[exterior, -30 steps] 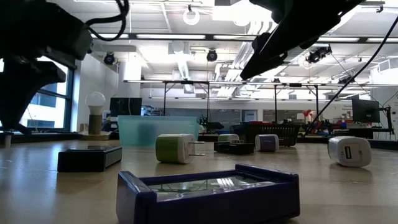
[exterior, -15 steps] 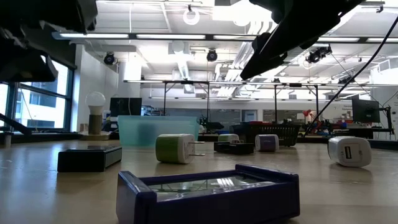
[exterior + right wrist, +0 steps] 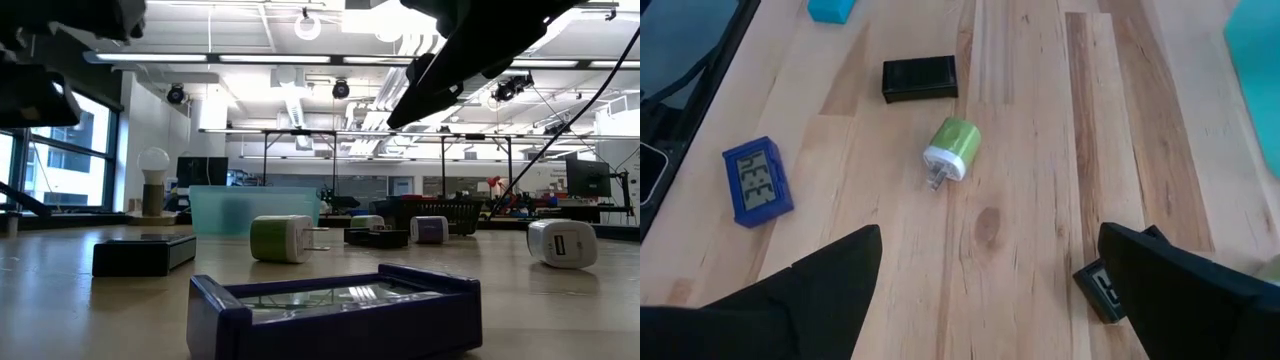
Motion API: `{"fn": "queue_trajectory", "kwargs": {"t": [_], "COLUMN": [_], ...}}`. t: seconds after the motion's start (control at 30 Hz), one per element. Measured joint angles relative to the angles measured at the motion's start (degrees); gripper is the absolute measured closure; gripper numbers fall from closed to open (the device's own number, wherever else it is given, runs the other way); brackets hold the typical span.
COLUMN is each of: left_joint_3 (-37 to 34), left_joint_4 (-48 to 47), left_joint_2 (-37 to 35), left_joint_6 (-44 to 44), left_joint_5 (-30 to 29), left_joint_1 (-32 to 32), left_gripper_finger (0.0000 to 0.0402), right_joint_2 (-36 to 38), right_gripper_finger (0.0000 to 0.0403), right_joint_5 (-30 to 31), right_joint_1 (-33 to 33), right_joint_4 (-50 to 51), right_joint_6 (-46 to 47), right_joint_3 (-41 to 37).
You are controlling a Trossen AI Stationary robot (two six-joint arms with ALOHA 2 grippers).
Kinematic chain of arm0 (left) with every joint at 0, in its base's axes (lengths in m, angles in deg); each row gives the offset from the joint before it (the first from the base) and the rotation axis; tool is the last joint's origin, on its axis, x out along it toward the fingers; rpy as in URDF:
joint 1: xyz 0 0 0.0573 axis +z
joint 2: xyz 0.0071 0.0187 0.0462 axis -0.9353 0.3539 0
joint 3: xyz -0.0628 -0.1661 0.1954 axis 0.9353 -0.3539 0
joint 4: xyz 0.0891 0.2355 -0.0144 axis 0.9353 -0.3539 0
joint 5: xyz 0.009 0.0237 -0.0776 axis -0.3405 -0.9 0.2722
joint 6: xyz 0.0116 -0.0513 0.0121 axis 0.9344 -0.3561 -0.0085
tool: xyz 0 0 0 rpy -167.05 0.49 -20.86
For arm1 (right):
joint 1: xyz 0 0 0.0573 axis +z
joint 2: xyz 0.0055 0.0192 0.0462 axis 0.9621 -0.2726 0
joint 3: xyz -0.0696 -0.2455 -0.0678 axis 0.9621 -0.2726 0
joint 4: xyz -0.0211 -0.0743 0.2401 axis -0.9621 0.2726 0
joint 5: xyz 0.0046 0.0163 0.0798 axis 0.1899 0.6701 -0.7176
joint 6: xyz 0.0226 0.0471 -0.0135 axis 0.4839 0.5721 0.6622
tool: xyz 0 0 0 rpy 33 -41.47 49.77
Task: Pick & Place Office items
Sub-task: Put the light blue digital clock into the black bin
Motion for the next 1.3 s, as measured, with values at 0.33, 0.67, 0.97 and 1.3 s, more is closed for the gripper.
{"fn": "queue_trajectory", "kwargs": {"t": [0.33, 0.67, 0.97, 1.3], "left_joint_3": [0.0, 10.9, 26.1, 33.6], "left_joint_4": [-2.4, -19.7, -29.3, -32.6], "left_joint_2": [-0.5, 0.1, 8.4, 19.1], "left_joint_6": [4.8, 13.1, 19.3, 21.8], "left_joint_5": [7.7, -8.3, -15.2, -10.9], "left_joint_1": [3.4, -4.9, -9.8, -9.6], "left_gripper_finger": [0.0181, 0.0181, 0.0181, 0.0181], "right_joint_2": [0.0, 0.0, 0.0, 0.0], "right_gripper_finger": [0.0042, 0.0042, 0.0042, 0.0042], "right_joint_5": [0.0, 0.2, 3.4, 10.7], "right_joint_1": [0.1, 2.5, 7.7, 13.0], "right_joint_4": [-0.4, -0.7, -4.1, -4.4], "right_joint_6": [4.6, 15.3, 21.0, 26.0], "right_joint_3": [0.0, 0.0, 0.0, 0.0]}}
